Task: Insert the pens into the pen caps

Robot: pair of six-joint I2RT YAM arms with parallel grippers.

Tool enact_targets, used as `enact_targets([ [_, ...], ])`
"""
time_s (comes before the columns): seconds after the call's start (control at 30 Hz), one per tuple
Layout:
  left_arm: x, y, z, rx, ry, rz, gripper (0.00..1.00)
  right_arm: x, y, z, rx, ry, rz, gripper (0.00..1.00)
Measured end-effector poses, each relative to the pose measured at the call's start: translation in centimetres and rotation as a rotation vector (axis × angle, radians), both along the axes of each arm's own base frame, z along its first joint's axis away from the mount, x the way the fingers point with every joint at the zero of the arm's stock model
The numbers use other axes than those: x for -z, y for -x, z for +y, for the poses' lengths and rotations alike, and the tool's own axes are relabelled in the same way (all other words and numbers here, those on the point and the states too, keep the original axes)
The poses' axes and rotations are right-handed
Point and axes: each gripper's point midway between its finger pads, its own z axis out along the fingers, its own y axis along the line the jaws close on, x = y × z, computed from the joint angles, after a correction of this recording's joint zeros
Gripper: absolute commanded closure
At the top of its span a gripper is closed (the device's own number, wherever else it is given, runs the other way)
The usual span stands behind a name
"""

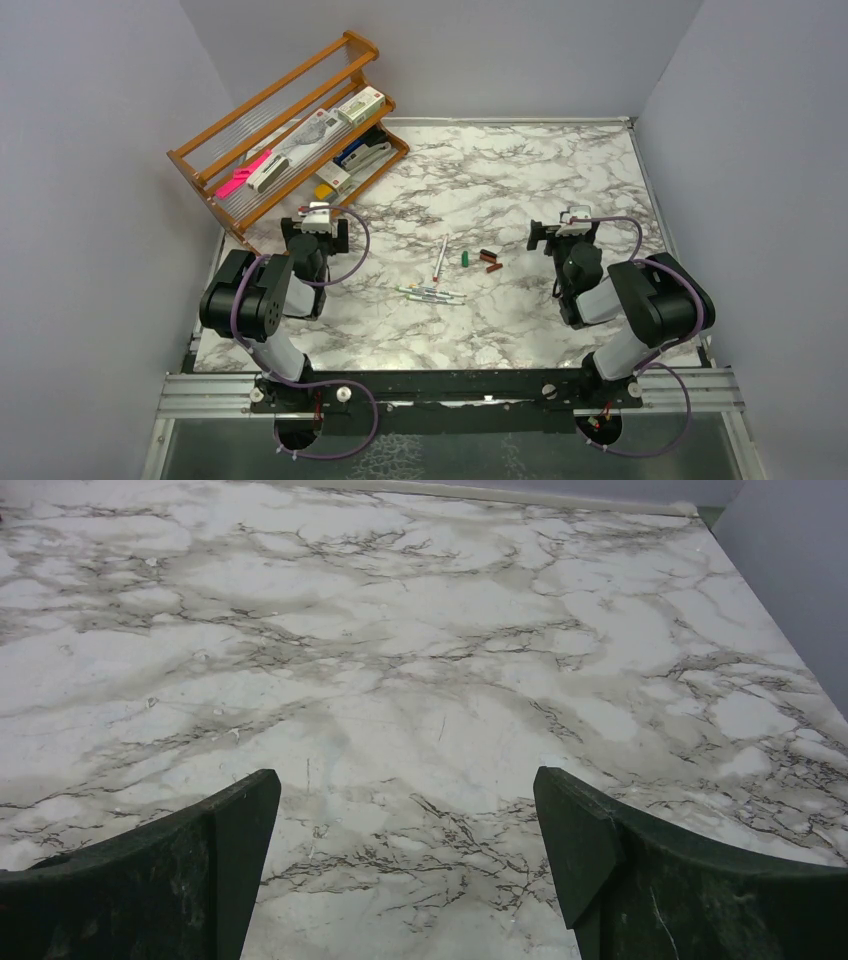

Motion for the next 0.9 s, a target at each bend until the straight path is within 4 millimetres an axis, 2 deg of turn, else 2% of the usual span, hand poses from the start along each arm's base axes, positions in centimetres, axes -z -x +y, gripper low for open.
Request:
enact_targets([
  [0.3,-0.1,-0.1,-0.7,0.090,0.021,0.000,0.01,0.0,0.0,0.0,0.000,0.000,0.000,0.00],
  [0.4,-1.2,0.1,-1.0,0.110,0.025,-0.010,0.01,0.0,0.0,0.0,0.000,0.000,0.000,0.00],
  [0.53,-5.0,0.4,-2.1,0.133,0.009,-0.092,0.01,0.0,0.0,0.0,0.000,0.000,0.000,0.00],
  [0.8,-13.1,2.9,-9.0,0.304,0.008,-0.274,0.01,-1.6,-0.1,0.0,0.000,0.004,-0.015,0.00],
  [0.87,-15.2,3.1,-10.6,0.339,0.041,-0.305,0.01,-3.0,-0.8,0.2,-0.004,0.007,-0.011,0.00],
  [0.9,-16.6,2.9,-11.8,0.367,0.066,-0.311,0.01,-4.4,-1.4,0.4,-0.007,0.001,-0.023,0.00],
])
